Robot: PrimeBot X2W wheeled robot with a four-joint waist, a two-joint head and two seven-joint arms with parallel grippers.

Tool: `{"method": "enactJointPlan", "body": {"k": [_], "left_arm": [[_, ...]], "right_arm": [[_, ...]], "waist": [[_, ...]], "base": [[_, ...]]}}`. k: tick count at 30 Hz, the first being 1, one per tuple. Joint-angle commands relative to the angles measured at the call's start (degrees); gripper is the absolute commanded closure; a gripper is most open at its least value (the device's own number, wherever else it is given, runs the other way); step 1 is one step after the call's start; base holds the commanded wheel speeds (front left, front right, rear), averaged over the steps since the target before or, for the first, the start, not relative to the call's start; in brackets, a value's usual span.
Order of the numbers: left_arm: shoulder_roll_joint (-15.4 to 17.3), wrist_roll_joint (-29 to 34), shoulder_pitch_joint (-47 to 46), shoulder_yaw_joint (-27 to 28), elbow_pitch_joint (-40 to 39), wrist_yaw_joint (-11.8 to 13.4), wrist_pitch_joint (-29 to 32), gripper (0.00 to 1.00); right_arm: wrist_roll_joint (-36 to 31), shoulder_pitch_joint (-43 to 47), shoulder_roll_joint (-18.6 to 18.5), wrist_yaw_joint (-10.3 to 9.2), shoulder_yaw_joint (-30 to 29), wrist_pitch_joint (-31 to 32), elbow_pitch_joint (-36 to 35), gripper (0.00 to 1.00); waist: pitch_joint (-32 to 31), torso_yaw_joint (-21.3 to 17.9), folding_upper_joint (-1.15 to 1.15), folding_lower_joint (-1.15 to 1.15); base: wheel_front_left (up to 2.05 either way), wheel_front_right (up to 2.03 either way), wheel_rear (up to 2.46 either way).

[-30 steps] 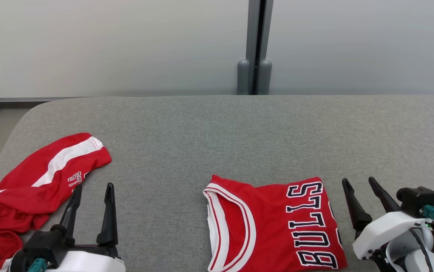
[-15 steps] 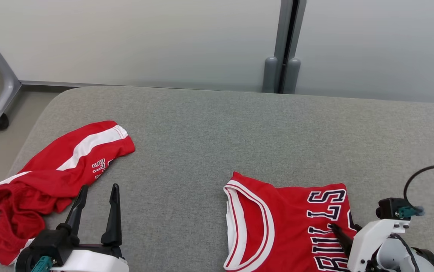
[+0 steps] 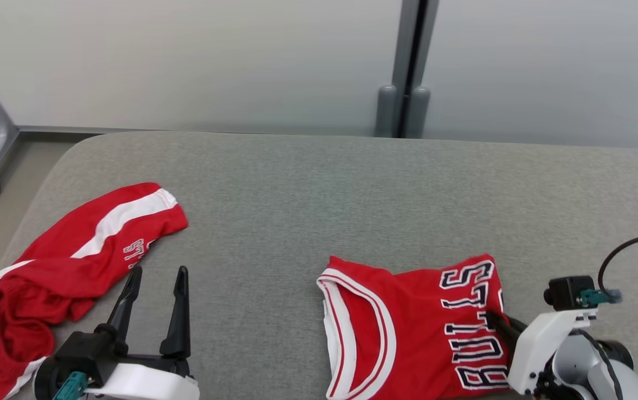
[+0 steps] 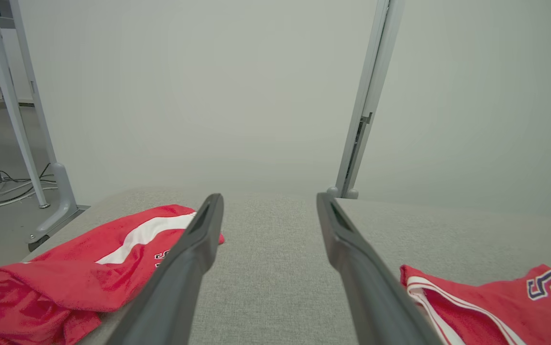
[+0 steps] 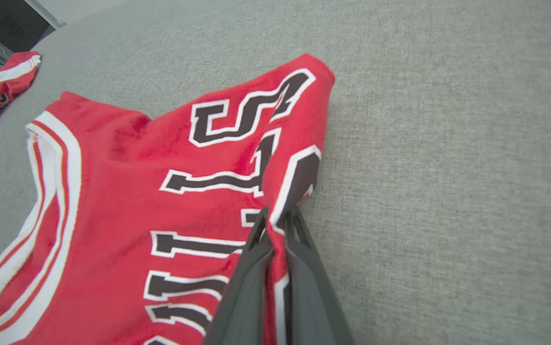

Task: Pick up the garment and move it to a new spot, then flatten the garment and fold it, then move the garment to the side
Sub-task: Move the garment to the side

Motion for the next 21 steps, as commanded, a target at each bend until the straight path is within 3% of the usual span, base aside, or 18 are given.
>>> {"method": "enactJointPlan", "body": {"k": [1,21], "left_arm": [[0.0,0.2,-1.1,-0.3,-0.4,-0.4,-0.2,0.00],[-0.3,2.7,-8.4,-5.1,-2.4,-3.3,0.5,0.00]], "right_arm": [[-0.4,-1.2,-0.8,0.02,0.0,-0.7,-0.4,1.00],[1.9,-11.3,-3.8,0.02,4.7,-5.0,-2.9,1.00]], "waist": [[0.0,-1.6,0.00,0.00],[6.1,-22.4,0.00,0.00]], "base": [[0.00,0.00,0.00],[0.00,0.00,0.00]]}}
